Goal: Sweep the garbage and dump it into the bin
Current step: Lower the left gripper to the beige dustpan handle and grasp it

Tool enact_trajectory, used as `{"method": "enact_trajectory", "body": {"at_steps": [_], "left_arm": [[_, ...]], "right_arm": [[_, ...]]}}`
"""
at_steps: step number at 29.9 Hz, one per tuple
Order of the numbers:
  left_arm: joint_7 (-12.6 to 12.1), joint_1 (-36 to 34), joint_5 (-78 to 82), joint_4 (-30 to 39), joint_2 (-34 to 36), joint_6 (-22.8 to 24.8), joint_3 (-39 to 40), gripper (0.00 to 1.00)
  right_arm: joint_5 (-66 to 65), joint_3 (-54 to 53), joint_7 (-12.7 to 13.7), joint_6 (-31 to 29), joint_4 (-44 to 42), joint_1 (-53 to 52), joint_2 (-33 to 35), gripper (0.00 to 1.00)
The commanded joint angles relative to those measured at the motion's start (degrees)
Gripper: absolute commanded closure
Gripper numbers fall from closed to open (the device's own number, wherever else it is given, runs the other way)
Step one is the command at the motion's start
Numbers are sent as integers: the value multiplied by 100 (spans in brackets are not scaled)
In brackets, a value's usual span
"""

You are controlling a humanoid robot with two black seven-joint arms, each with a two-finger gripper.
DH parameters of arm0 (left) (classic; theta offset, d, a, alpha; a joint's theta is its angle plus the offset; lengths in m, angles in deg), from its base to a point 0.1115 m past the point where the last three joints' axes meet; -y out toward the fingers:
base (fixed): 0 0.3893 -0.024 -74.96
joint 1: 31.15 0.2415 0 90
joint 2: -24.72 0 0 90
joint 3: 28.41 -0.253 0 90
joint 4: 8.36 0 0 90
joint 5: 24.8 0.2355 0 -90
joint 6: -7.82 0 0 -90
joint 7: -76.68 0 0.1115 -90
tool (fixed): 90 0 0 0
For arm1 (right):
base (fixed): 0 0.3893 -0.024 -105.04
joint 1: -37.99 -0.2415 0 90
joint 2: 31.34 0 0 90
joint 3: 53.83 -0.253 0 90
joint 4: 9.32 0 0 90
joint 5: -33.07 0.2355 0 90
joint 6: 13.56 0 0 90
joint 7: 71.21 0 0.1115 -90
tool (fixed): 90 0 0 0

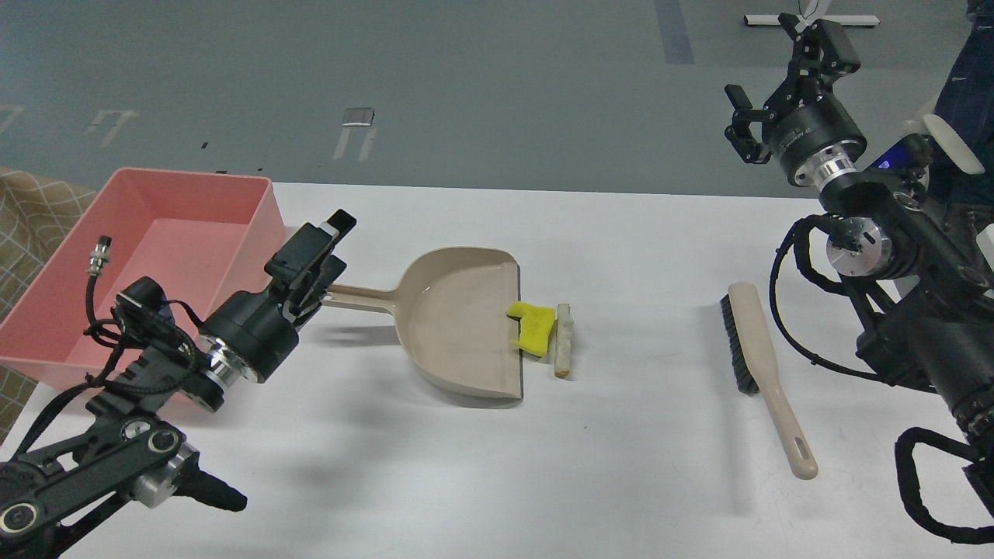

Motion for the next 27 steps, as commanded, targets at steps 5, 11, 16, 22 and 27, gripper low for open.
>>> {"method": "enact_trajectory", "body": {"at_steps": [5, 11, 16, 22, 27], "left_arm": [[0, 574, 183, -28, -295, -80, 62, 2], [-26, 565, 228, -581, -884, -361, 71, 2], [-44, 513, 219, -1169, -1314, -467, 79, 2], [-44, 258, 210, -1644, -1596, -652, 79, 2], [-44, 21, 192, -1829, -1737, -713, 79, 2]], "right_arm": [[0, -2, 1, 0, -1, 2, 0, 0], [0, 7, 1, 0, -1, -7, 0, 0], [0, 77, 1, 9, -1, -7, 0, 0], [0, 121, 1, 9, -1, -7, 0, 0], [0, 130, 1, 18, -1, -16, 0, 0]]}}
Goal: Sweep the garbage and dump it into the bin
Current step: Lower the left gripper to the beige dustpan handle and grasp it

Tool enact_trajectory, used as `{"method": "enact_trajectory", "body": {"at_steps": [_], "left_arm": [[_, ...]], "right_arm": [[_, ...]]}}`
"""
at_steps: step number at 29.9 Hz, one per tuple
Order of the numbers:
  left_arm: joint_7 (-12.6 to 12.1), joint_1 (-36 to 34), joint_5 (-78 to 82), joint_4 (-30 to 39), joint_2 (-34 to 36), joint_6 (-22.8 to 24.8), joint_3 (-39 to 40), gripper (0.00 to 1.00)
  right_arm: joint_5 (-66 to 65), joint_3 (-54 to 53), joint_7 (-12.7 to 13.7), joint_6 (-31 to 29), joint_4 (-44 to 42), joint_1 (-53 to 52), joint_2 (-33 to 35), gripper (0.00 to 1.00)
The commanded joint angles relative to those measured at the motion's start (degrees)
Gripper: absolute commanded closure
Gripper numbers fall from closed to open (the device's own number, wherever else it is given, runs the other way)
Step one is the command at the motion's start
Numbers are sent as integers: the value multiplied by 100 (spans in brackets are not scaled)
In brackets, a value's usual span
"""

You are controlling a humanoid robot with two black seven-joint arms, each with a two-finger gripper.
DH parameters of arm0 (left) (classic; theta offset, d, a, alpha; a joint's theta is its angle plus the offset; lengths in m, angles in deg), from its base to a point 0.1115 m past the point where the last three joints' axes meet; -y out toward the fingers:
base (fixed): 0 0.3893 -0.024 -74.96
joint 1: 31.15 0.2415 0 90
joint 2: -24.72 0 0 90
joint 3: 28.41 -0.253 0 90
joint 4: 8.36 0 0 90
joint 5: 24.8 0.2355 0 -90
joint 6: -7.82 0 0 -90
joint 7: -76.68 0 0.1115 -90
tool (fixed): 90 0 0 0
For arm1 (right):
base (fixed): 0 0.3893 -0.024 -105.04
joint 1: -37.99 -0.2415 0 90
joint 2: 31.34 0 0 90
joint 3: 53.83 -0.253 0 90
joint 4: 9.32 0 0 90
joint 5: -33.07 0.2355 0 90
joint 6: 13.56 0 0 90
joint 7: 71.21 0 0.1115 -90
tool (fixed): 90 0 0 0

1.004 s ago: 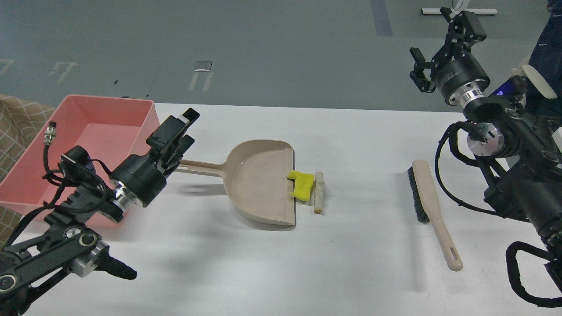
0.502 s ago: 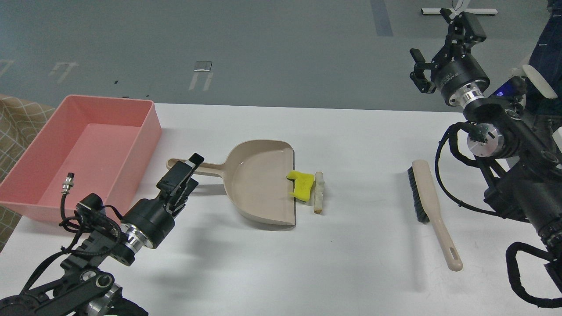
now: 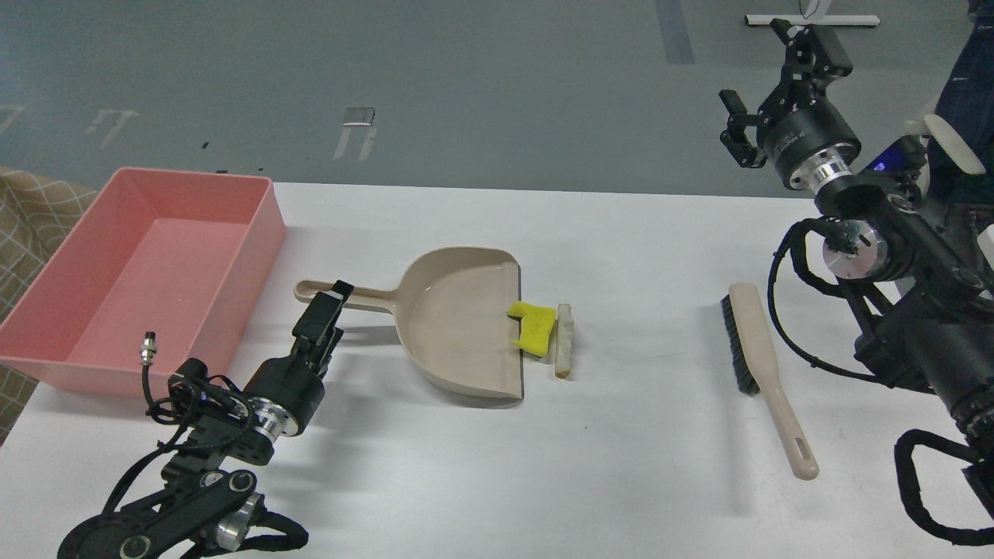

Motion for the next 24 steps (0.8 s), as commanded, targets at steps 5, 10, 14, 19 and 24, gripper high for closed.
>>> {"method": "enact_trajectory", "body": {"at_steps": [5, 10, 14, 19, 24], "left_arm": [[3, -377, -38, -443, -219, -214, -8, 2], [-6, -535, -56, -619, -343, -223, -17, 2], [-76, -562, -56, -707, -369, -223, -34, 11], [-226, -579, -64, -716, -378, -206, -52, 42], [-243, -588, -64, -716, -369, -179, -87, 83]], "right_arm": [[0, 0, -3, 26, 0, -1, 0, 0], [0, 0, -3, 34, 0, -1, 9, 0], [0, 0, -3, 34, 9, -1, 35, 0], [0, 0, -3, 43, 0, -19, 36, 0], [0, 0, 6, 43, 0, -1, 36, 0]]}}
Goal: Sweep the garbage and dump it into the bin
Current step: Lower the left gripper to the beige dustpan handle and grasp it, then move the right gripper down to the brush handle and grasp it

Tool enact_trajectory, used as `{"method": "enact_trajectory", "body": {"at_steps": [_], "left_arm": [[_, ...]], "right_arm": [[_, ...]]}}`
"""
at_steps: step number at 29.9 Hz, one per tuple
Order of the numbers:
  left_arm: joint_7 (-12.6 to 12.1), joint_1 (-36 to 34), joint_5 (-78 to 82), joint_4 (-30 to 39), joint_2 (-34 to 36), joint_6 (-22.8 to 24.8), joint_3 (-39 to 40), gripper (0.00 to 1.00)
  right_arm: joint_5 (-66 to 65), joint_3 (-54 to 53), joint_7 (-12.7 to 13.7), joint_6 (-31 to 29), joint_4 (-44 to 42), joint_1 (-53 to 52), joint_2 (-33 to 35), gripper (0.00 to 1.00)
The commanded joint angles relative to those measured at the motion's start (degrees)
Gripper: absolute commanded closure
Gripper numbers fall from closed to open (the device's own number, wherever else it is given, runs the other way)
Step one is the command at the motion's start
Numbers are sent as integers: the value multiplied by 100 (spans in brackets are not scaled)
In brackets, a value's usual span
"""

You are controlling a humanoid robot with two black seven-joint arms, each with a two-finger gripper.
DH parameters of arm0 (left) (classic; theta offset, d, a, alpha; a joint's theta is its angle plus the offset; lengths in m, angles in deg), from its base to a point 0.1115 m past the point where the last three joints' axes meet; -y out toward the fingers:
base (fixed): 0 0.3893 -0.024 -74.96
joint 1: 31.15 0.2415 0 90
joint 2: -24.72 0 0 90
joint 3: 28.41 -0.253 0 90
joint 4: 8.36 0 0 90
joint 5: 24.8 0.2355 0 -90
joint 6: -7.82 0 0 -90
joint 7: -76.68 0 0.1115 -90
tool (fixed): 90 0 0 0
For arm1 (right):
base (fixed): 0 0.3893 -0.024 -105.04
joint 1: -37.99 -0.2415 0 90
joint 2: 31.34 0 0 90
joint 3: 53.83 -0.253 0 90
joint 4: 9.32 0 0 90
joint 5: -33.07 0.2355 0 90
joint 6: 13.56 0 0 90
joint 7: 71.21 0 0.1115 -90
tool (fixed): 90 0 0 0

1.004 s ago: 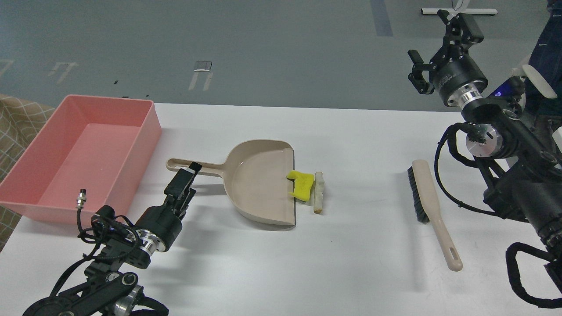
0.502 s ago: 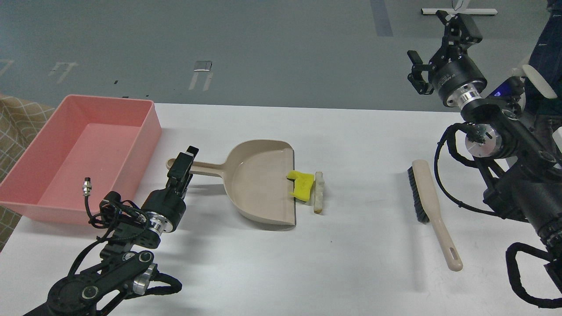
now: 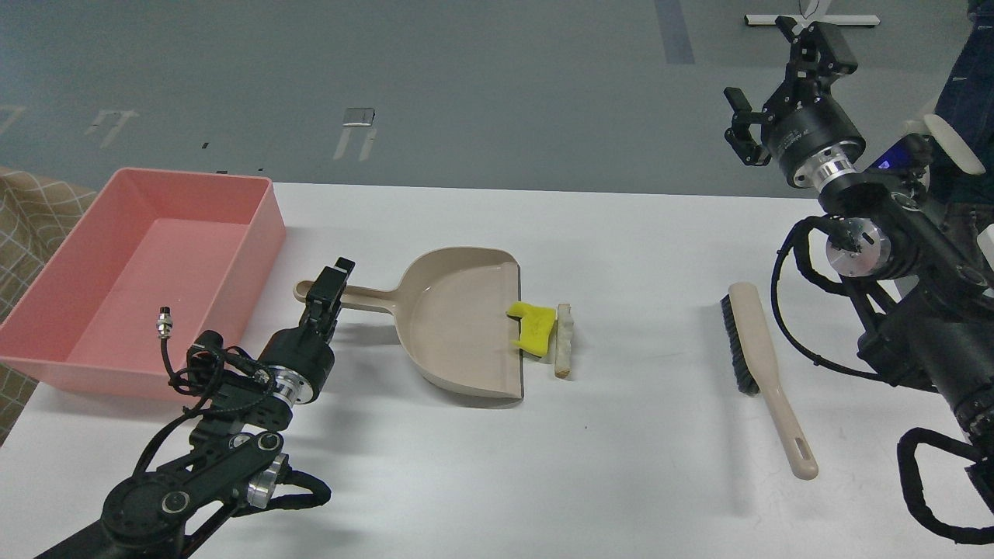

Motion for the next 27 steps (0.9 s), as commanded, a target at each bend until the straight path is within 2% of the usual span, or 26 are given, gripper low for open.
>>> {"method": "enact_trajectory", "body": {"at_steps": [1, 2, 7, 10, 15, 17, 19, 20, 21, 25, 27], "left_arm": [[-20, -1, 0, 0, 5, 16, -20, 89], [-20, -1, 8, 0, 5, 16, -29, 100], [-73, -10, 9, -9, -4, 16, -38, 100], [-91, -62, 9, 0, -4, 16, -29, 100], [-91, -97, 9, 9, -4, 16, -11, 100], [-73, -98, 17, 9, -4, 16, 6, 100], [-73, -97, 9, 9, -4, 16, 15, 100], [-73, -97, 9, 9, -4, 16, 15, 100], [-73, -97, 9, 9, -4, 16, 24, 100], [-73, -106, 9, 9, -109, 16, 15, 100], [-73, -115, 17, 17, -153, 16, 6, 100]], "right_arm": [[0, 0, 8, 0, -2, 16, 0, 0], [0, 0, 8, 0, -2, 25, 9, 0], [-9, 27, 34, -44, 15, 34, 123, 0], [-9, 438, 61, -53, 286, 34, 421, 0], [-44, 1511, 78, -53, 1156, 113, 1431, 0], [-79, 2159, 122, -97, 1831, 104, 2290, 0], [-79, 2686, 175, -106, 2420, 61, 2923, 0], [-79, 2690, 175, -106, 2424, 60, 2927, 0], [-96, 3003, 210, -106, 2815, 34, 3353, 0], [-840, 3839, 245, -114, 4055, 60, 4638, 0], [-1176, 3999, 254, -114, 4373, 95, 4938, 0]]}}
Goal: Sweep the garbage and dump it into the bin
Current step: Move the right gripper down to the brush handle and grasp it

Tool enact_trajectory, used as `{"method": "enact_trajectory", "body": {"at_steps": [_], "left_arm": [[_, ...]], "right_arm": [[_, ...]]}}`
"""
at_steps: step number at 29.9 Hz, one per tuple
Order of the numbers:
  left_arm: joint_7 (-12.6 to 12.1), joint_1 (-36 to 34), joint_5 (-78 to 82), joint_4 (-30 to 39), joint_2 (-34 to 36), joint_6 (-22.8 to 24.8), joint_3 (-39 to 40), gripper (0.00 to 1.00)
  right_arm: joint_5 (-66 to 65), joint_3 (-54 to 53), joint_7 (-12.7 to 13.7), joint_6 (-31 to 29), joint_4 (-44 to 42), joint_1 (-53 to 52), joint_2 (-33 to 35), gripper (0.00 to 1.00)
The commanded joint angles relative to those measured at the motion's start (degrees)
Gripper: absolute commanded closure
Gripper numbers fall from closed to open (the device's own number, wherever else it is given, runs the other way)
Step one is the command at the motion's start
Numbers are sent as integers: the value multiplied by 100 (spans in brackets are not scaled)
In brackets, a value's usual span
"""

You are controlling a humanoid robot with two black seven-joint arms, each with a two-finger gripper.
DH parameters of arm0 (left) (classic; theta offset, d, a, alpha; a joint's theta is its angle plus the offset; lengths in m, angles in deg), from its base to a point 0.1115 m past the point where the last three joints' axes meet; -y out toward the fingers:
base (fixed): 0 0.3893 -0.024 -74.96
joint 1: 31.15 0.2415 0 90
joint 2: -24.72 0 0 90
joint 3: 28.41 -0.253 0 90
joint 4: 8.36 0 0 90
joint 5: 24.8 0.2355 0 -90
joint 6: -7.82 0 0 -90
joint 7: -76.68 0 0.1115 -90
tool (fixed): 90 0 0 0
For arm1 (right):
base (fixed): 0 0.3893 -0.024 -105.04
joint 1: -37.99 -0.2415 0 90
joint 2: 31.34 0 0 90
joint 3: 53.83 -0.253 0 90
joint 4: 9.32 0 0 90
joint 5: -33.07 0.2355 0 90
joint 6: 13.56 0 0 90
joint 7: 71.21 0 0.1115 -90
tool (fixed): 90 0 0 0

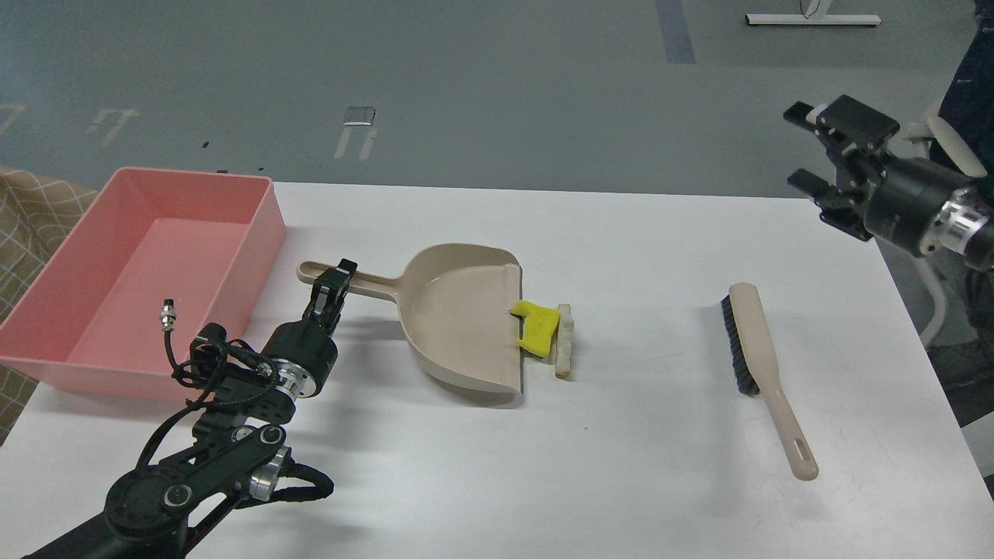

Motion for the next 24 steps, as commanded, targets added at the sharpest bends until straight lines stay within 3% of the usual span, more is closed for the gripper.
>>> {"method": "enact_trajectory", "body": {"at_steps": [1, 3, 9, 16, 24], "left_arm": [[0, -16, 5, 7, -74, 1, -20, 100], [0, -16, 14, 16, -83, 1, -11, 100], [0, -7, 23, 59, -100, -7, -2, 100], [0, -7, 40, 86, -100, -7, -11, 100], [0, -7, 40, 95, -100, 1, -20, 100]], "right_arm": [[-822, 495, 12, 1, 861, 78, 877, 0], [-1409, 855, 12, -7, 1335, 192, 1439, 0], [-2405, 1112, 12, -7, 1497, 377, 1759, 0], [-3074, 1130, 47, -16, 1523, 746, 1733, 0], [-3250, 1218, 407, -218, 1752, 940, 1514, 0]]}}
